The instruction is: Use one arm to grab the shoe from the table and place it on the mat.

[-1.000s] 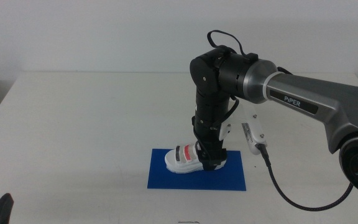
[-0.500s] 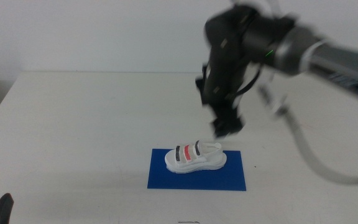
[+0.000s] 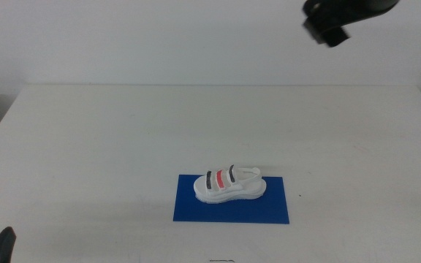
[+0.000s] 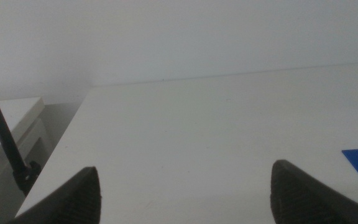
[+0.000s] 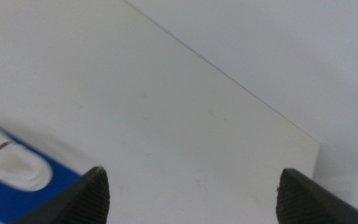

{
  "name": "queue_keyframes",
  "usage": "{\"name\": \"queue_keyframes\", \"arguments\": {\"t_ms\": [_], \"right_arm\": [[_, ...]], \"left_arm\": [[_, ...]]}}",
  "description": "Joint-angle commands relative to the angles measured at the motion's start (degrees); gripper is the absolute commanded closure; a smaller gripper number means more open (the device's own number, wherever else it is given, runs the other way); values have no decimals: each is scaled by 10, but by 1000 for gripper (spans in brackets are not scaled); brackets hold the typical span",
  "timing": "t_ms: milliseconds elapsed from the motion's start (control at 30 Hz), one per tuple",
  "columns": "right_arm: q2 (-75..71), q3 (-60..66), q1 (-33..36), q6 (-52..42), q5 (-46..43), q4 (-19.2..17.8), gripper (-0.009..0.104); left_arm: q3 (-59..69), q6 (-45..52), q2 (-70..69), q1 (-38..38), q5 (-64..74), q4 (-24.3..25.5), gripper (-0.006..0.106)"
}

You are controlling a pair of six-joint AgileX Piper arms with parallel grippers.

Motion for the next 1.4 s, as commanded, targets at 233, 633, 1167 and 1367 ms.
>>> {"name": "queue_keyframes", "arguments": {"t_ms": [233,633,1167,1367], "right_arm": [[-158,30,-91,21,-30,122,1],[-477,528,-293,38,-383,296,1],[-731,847,-342,0,-605,269,1],[-818,938,-342,-54,-700,274,1]], "left_arm": [[-2,-8,-11,-3,-47,-5,7],[-2,-8,-11,-3,-47,-5,7],[-2,-8,-11,-3,-47,-5,7],[-2,-8,-11,-3,-47,-5,7]]}}
